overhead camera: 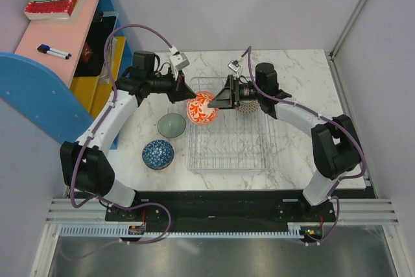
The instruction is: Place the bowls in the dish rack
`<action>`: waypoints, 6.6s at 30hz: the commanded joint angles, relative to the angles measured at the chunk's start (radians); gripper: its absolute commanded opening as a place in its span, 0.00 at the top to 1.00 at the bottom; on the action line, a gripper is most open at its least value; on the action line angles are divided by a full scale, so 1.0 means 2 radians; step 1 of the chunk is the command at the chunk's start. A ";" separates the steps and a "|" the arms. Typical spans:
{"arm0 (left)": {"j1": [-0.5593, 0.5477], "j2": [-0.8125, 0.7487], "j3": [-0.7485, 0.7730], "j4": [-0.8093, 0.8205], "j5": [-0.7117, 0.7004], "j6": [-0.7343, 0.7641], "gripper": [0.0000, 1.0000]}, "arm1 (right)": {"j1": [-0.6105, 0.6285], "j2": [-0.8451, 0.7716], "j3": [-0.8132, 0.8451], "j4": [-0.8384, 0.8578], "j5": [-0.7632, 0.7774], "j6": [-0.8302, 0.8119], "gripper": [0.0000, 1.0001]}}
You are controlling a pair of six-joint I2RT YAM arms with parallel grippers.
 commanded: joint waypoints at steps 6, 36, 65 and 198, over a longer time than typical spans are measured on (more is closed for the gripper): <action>-0.003 0.002 0.019 0.023 0.018 0.001 0.98 | 0.001 0.010 -0.016 0.119 -0.043 0.061 1.00; 0.228 -0.009 -0.133 0.034 0.070 -0.010 0.04 | 0.020 0.018 0.188 -0.327 0.391 -0.380 1.00; 0.248 0.005 -0.160 0.050 0.079 -0.012 0.03 | 0.186 0.168 0.288 -0.339 0.780 -0.736 1.00; 0.186 0.091 -0.149 0.026 -0.098 0.034 0.10 | 0.168 -0.007 0.237 -0.394 0.715 -0.598 0.03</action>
